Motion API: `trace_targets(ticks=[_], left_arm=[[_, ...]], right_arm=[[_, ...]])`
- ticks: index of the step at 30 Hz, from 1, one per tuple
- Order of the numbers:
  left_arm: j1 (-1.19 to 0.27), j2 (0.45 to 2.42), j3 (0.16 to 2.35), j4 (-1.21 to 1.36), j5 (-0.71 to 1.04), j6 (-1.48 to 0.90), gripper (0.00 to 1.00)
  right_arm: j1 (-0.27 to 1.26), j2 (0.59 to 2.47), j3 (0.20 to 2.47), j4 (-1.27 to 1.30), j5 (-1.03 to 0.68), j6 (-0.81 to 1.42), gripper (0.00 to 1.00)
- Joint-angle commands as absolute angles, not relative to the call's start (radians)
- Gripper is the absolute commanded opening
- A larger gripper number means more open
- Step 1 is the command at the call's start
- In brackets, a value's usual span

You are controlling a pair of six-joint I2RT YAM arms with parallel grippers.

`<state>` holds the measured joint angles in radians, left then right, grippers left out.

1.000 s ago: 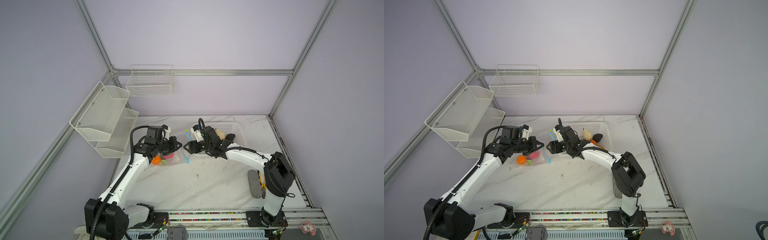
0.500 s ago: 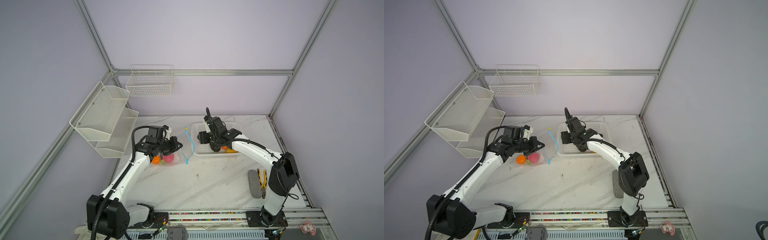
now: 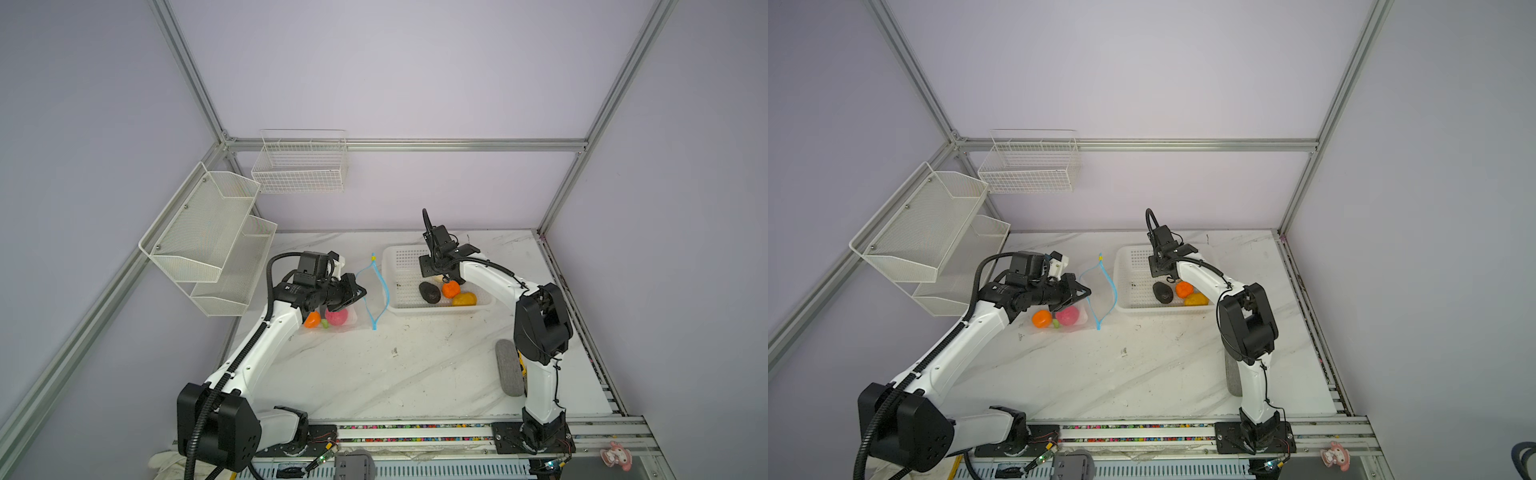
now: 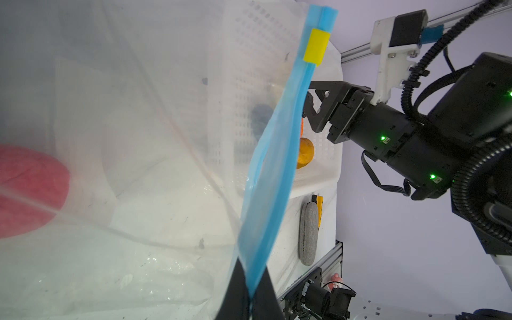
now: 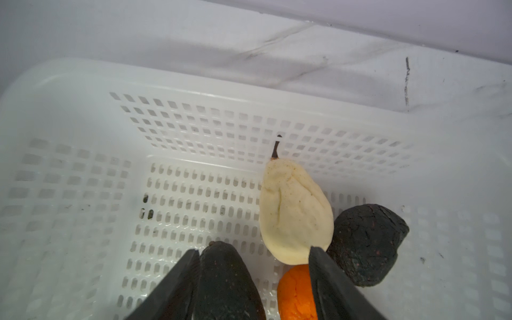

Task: Place the food in the zip-top bag and seal the zipper
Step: 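Withdraw the right gripper from the bag back over the basket, then lower the right gripper onto the cream pear and close on it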

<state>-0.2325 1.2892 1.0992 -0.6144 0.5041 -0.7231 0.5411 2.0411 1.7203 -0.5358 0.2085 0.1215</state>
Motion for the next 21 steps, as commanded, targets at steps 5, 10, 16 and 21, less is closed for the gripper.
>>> trace_targets(ticks=[5, 10, 16, 21], left_arm=[[-0.239, 1.283, 1.082, -0.568, 0.523, -0.727, 0.00], [-0.239, 1.295, 1.083, -0.559, 0.531, -0.729, 0.00], [-0.239, 1.296, 1.074, -0.553, 0.528, -0.730, 0.00], [-0.239, 1.298, 1.072, -0.548, 0.529, -0.731, 0.00]], right_arm=[[0.513, 2.108, 1.805, -0.681, 0.258, 0.114, 0.72], [0.491, 2.150, 1.825, -0.671, 0.244, 0.103, 0.76], [0.469, 2.199, 1.848, -0.652, 0.229, 0.098, 0.80], [0.463, 2.235, 1.860, -0.637, 0.209, 0.096, 0.80]])
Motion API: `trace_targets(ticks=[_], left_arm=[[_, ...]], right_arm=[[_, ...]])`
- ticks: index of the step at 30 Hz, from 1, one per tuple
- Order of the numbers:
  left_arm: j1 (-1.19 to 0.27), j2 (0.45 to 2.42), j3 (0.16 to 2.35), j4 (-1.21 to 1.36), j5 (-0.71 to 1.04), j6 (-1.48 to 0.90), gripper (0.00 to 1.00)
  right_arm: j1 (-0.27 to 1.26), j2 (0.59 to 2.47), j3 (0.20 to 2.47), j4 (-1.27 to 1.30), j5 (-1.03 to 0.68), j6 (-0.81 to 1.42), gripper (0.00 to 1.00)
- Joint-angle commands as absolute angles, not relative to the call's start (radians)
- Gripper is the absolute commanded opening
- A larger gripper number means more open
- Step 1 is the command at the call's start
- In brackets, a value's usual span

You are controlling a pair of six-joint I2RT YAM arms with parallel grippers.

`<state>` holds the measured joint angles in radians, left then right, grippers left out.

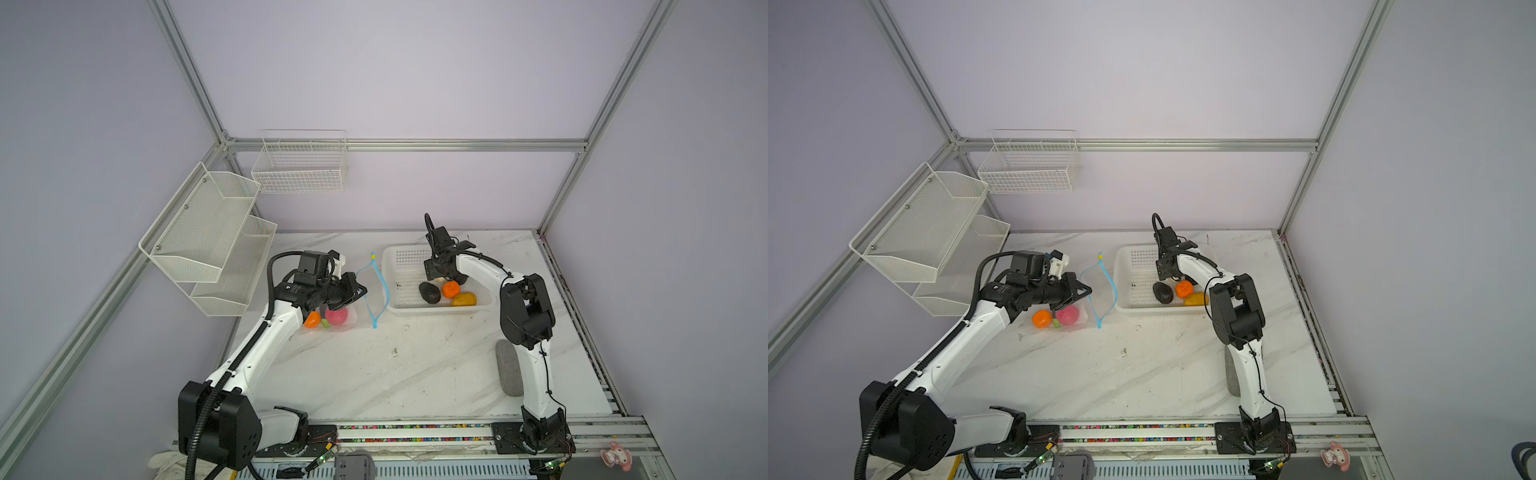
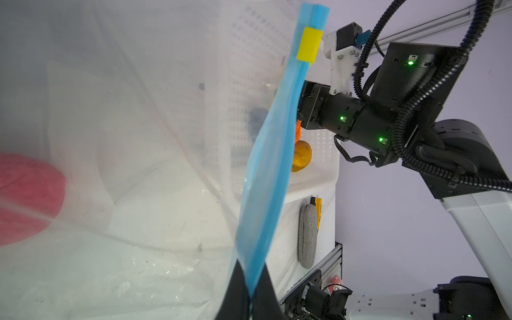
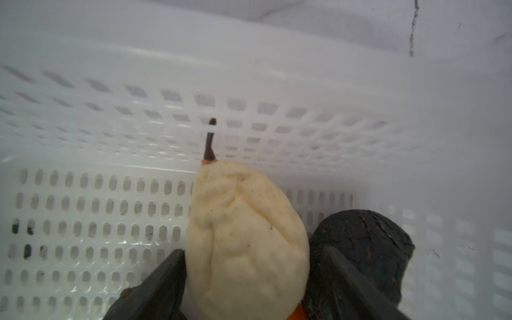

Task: Place the food in the zip-top bag and seal the zipper
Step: 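Lower the right gripper onto the cream pear and close on it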

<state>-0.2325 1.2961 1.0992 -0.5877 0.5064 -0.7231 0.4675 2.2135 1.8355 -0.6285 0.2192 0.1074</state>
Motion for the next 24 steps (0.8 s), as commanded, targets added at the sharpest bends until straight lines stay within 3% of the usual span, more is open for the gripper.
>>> trace_targets(ticks=[1, 10, 24], left_arm=[[-0.239, 1.298, 1.072, -0.547, 0.528, -0.732, 0.00], [-0.239, 1.302, 1.075, -0.544, 0.532, -0.732, 0.00], [-0.238, 1.310, 1.081, -0.541, 0.527, -0.727, 0.00]], right_arm=[[0.463, 2.240, 1.863, -0.637, 0.207, 0.097, 0.79], [0.457, 2.256, 1.871, -0.615, 0.171, 0.106, 0.67], [0.458, 2.221, 1.836, -0.571, 0.135, 0.150, 0.60]])
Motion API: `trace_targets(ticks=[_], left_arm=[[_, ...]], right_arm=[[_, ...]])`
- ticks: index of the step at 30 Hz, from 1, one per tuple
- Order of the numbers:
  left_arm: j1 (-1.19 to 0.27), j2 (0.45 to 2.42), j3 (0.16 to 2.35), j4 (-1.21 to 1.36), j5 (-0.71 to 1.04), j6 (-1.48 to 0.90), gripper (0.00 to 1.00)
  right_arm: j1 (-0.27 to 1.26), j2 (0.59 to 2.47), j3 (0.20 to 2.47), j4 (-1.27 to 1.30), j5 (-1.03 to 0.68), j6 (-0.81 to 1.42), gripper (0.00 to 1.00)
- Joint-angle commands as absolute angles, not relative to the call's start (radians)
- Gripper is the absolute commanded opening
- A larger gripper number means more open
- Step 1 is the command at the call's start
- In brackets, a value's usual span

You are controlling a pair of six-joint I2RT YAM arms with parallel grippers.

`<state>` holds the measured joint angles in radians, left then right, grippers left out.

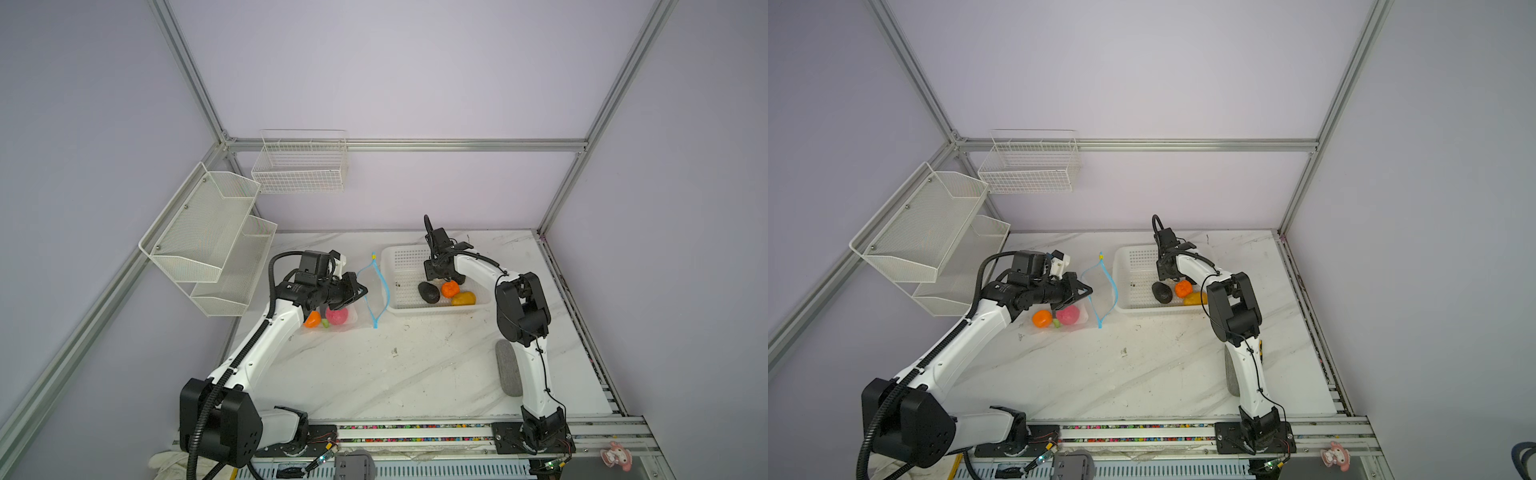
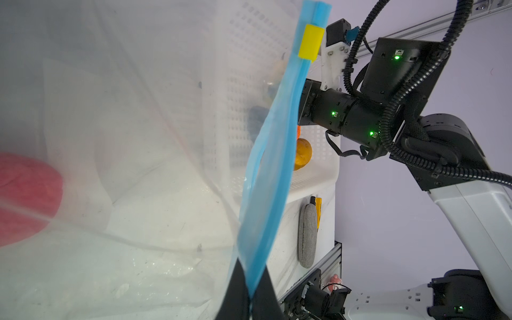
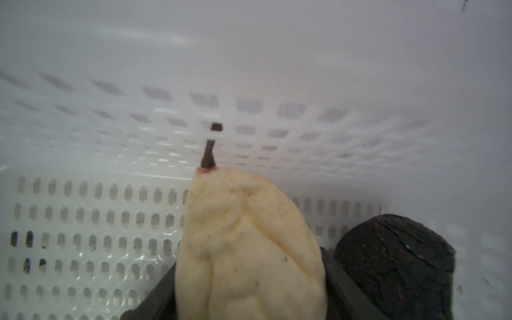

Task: Place the food in the zip-top bag and seal the zipper
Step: 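Lower the right gripper onto the cream pear and close on it, then lift the cream pear with the right gripper and carry it to the bag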

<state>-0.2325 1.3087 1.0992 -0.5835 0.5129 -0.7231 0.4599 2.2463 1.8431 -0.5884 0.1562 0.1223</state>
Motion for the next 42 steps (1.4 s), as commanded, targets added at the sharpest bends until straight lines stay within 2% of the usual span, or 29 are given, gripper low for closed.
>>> trace_targets(ticks=[1, 10, 20, 31, 42], left_arm=[[-0.238, 1.311, 1.080, -0.542, 0.526, -0.727, 0.00], [-0.239, 1.315, 1.072, -0.541, 0.517, -0.730, 0.00], [-0.244, 1.316, 1.049, -0.511, 0.520, -0.744, 0.00], [-0.244, 1.333, 1.056, -0.503, 0.534, -0.746, 0.00], [-0.244, 1.325, 1.058, -0.503, 0.525, -0.742, 0.00]], right_arm=[[0.456, 2.217, 1.836, -0.572, 0.133, 0.153, 0.60], [0.457, 2.108, 1.716, -0.485, 0.060, 0.255, 0.59], [0.458, 2.001, 1.501, -0.239, -0.006, 0.374, 0.57], [0.457, 1.930, 1.476, -0.313, -0.023, 0.352, 0.57], [0.497, 1.802, 1.370, -0.221, -0.140, 0.382, 0.57]])
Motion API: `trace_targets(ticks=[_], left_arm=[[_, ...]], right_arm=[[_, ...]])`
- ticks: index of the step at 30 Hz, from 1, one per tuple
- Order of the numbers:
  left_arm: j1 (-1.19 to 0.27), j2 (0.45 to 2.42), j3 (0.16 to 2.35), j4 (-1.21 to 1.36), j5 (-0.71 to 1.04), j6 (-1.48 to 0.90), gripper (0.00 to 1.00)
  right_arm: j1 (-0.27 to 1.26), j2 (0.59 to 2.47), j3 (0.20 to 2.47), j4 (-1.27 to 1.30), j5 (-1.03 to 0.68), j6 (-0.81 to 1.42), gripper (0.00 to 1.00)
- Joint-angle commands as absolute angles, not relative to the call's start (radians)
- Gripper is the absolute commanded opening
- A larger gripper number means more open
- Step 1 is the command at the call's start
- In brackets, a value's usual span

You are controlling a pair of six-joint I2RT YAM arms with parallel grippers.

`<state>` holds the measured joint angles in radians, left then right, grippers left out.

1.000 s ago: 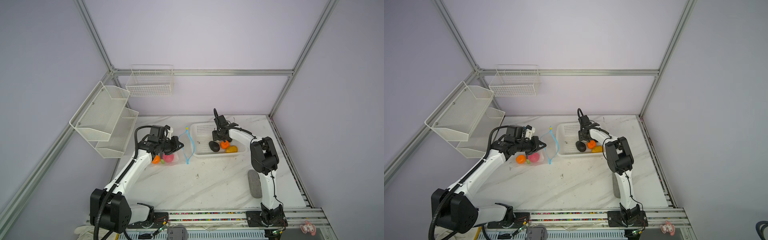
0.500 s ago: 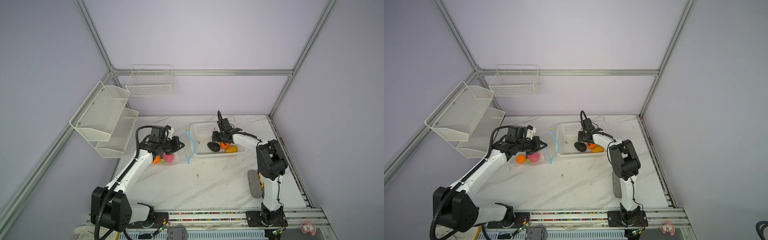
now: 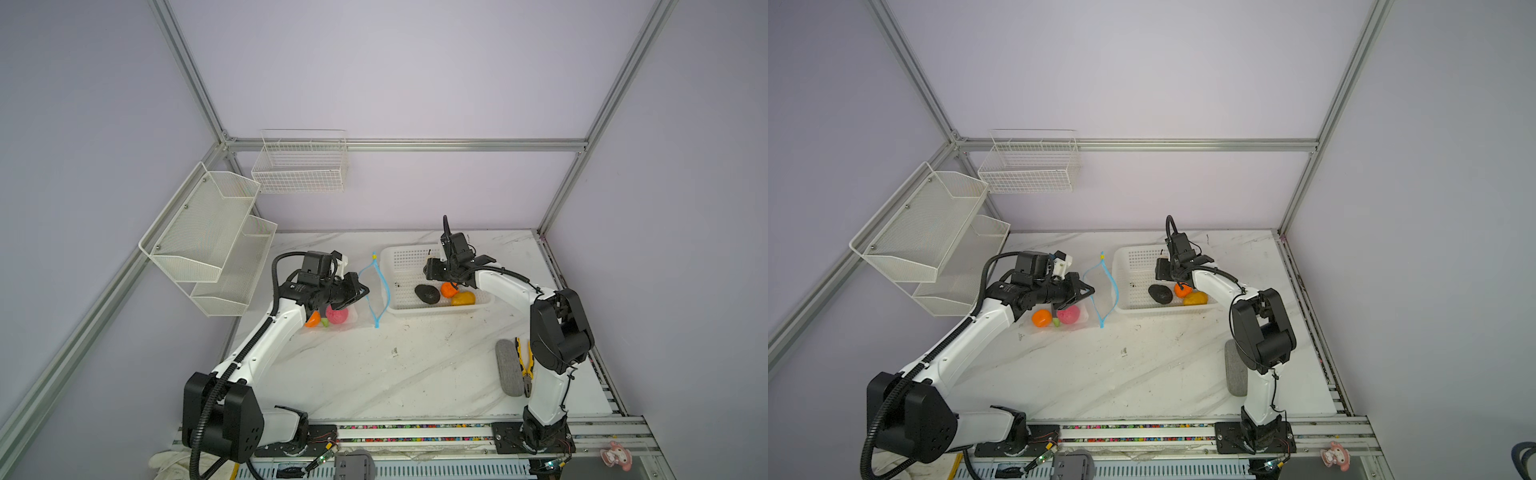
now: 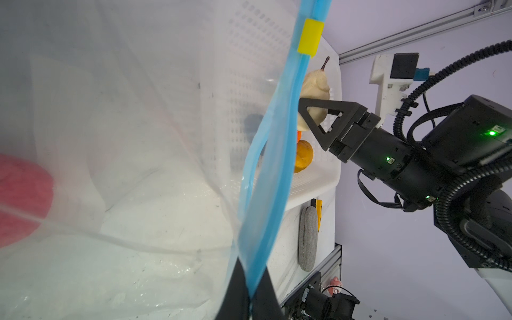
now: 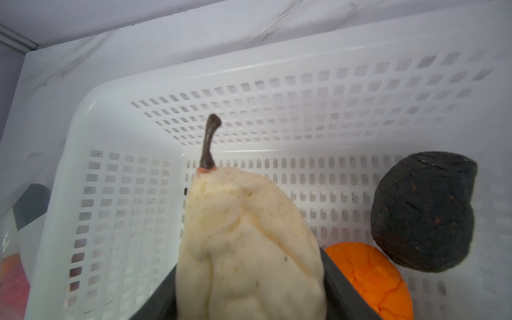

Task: Place the food in the zip-top bag and seal the zipper
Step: 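Lift the cream pear with the right gripper and carry it to the bag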

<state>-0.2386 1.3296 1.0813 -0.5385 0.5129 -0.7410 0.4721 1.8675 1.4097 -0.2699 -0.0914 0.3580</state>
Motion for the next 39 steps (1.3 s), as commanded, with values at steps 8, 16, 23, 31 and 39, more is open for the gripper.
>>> trace_targets(ticks=[8, 16, 23, 31, 39], left_arm=[[-0.244, 1.321, 1.060, -0.504, 0.520, -0.745, 0.00], [-0.244, 1.320, 1.074, -0.505, 0.518, -0.741, 0.00], [-0.245, 1.319, 1.073, -0.505, 0.521, -0.742, 0.00], [-0.244, 1.315, 1.073, -0.505, 0.523, -0.745, 0.00], [-0.244, 1.315, 1.078, -0.505, 0.529, -0.744, 0.00]], right_arm=[[0.593, 1.668, 1.252, -0.048, -0.222, 0.356, 0.56], [0.683, 1.625, 1.228, 0.032, -0.321, 0.330, 0.56], [0.738, 1.672, 1.229, 0.074, -0.359, 0.333, 0.56], [0.764, 1.734, 1.256, 0.074, -0.368, 0.329, 0.56], [0.783, 1.759, 1.270, 0.064, -0.379, 0.320, 0.56]])
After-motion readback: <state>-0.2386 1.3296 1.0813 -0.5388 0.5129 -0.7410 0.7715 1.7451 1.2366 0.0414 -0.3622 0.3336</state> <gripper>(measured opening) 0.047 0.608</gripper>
